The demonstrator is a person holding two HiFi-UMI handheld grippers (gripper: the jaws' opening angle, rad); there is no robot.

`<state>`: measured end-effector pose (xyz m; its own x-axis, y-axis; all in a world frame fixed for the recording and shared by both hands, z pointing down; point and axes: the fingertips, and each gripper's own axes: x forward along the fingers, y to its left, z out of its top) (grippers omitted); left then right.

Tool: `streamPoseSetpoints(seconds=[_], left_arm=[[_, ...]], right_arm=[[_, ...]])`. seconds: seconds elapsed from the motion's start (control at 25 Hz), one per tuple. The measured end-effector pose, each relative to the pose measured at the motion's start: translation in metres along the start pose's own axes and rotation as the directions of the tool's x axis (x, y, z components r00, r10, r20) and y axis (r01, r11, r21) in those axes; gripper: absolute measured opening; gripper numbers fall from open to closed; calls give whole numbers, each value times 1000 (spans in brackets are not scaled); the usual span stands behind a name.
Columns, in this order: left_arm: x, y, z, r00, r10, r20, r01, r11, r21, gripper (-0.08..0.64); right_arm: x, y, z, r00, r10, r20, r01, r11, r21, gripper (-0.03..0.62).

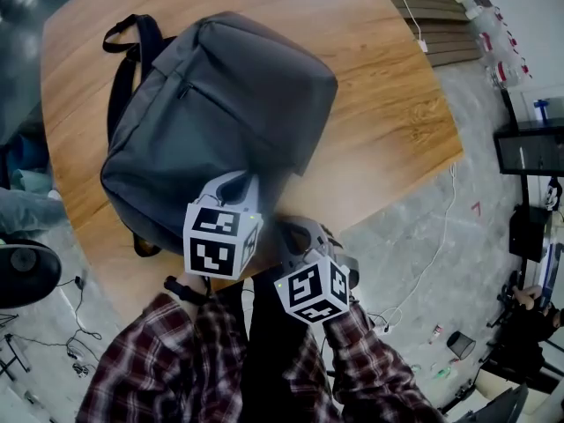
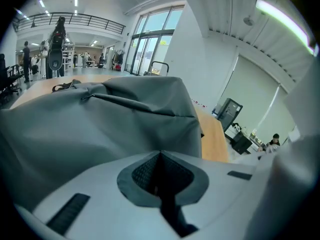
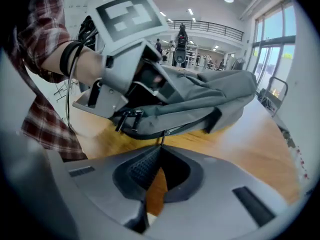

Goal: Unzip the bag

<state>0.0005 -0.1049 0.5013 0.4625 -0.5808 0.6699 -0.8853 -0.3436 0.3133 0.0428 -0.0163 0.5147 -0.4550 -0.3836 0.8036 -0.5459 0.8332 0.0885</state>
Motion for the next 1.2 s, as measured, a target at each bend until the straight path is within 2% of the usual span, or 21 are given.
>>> streamPoseSetpoints(seconds=[0.16, 0.32, 0.44, 0.48, 0.52, 0.56, 0.6, 0.64, 0.72, 0.76, 0.8, 0.84, 0.88, 0.92, 0.96, 1.0, 1.12, 1.2], left_arm=[[11, -3, 2, 1000, -4, -23, 4, 1000, -12, 9], [11, -1, 0, 1000, 6, -26, -7, 1000, -23, 9], [5, -7, 6, 997, -76, -23, 75, 996, -43, 9], [-3, -9, 12, 994, -112, -17, 112, 994, -12, 9], [-12, -11, 20, 991, -137, -11, 137, 989, 56, 9], [-22, -11, 29, 989, -147, -12, 147, 977, 155, 9], [-32, -8, 36, 990, -139, -23, 140, 952, 271, 9], [-39, -2, 40, 993, -112, -47, 122, 913, 389, 9], [-44, 23, 35, 993, -10, -117, 77, 804, 589, 9], [-44, 38, 27, 987, 43, -156, 72, 748, 660, 9], [-42, 51, 16, 978, 81, -192, 81, 702, 708, 9], [-42, 60, 4, 971, 100, -217, 95, 671, 735, 9], [-42, 65, -5, 969, 108, -224, 101, 653, 750, 9], [-43, 66, -13, 969, 119, -217, 90, 647, 757, 9], [-43, 66, -17, 969, 138, -204, 65, 654, 753, 9], [-43, 64, -20, 968, 159, -195, 36, 677, 735, 9], [-43, 55, -25, 961, 182, -210, -15, 790, 612, 9], [-42, 49, -28, 957, 176, -232, -26, 844, 535, 9]], right_arm=[[0, 13, -4, 1000, -19, -5, 20, 994, 106, 11], [3, 22, -7, 999, -35, -11, 36, 988, 148, 11], [-2, 13, -13, 998, -66, -16, 68, 987, 146, 9], [-4, 9, -15, 997, -74, -19, 76, 988, 137, 9], [-5, 5, -16, 997, -80, -20, 82, 989, 125, 9], [-6, 0, -16, 996, -86, -21, 88, 990, 111, 9], [-8, -5, -17, 995, -93, -21, 94, 991, 98, 9], [-9, -12, -17, 995, -101, -21, 102, 991, 89, 9], [-11, -28, -20, 992, -122, -21, 123, 989, 77, 9], [-11, -37, -21, 991, -133, -22, 134, 989, 69, 9], [-11, -46, -21, 990, -143, -23, 144, 988, 59, 9], [-11, -54, -19, 989, -149, -22, 150, 988, 45, 9], [-9, -61, -16, 988, -152, -20, 152, 988, 24, 9], [-7, -66, -13, 988, -154, -17, 154, 988, -1, 9], [-5, -71, -9, 987, -157, -14, 157, 987, -25, 9], [-2, -78, -6, 987, -162, -11, 161, 986, -43, 9], [8, -101, 6, 984, -176, -2, 176, 982, -74, 9], [18, -115, 16, 984, -177, 3, 177, 979, -104, 9]])
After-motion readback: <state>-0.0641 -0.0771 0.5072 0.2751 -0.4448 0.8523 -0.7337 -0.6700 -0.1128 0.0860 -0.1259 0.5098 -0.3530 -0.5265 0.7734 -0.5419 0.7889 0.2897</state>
